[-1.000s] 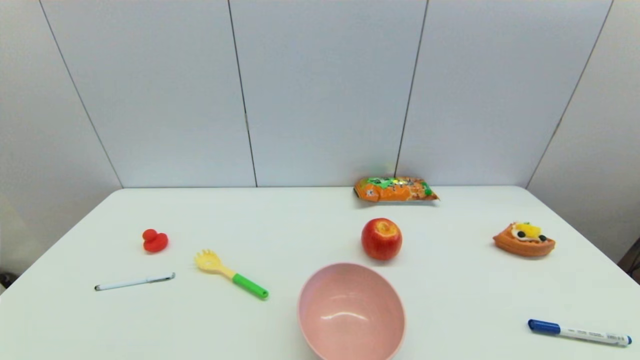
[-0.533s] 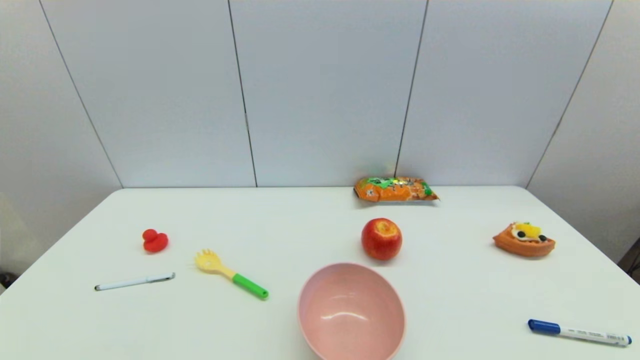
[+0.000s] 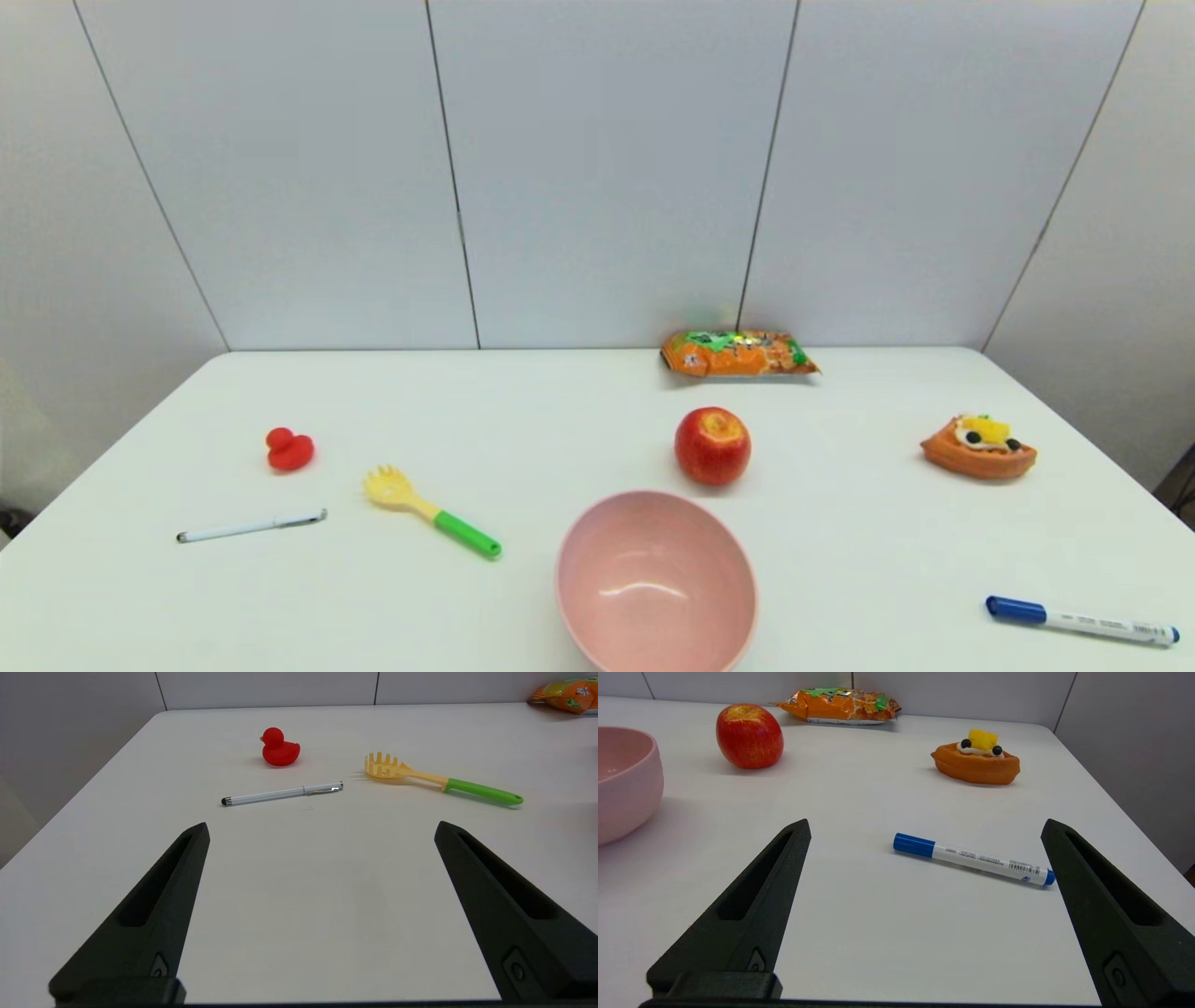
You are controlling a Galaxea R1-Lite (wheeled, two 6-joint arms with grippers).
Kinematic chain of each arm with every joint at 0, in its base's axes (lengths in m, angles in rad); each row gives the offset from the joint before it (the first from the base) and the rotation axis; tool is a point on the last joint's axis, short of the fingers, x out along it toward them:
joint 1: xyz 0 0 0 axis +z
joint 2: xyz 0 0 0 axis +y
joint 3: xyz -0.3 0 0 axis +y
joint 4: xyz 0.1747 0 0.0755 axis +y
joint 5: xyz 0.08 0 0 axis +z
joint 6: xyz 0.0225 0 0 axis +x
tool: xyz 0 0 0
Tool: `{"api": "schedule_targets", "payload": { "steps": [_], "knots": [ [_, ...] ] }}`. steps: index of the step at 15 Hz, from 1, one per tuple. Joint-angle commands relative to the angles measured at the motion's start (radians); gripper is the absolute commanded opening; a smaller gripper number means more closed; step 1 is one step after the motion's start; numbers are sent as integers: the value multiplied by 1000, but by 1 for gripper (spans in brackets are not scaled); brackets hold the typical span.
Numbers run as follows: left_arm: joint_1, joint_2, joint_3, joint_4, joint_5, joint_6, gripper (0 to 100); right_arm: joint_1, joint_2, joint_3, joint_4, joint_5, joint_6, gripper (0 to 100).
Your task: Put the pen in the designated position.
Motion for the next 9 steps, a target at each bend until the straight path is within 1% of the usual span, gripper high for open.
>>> {"api": "schedule_targets", "payload": {
  "steps": [1,4,9],
  "knots": [
    [0,0,0,0,0,0,100,0,1,0,0,1,0,100],
    [0,0,0,0,0,0,100,0,1,-1,4,-2,-10,100],
    [0,0,0,0,0,0,100,0,1,0,0,-1,0,100]
  ]
}}
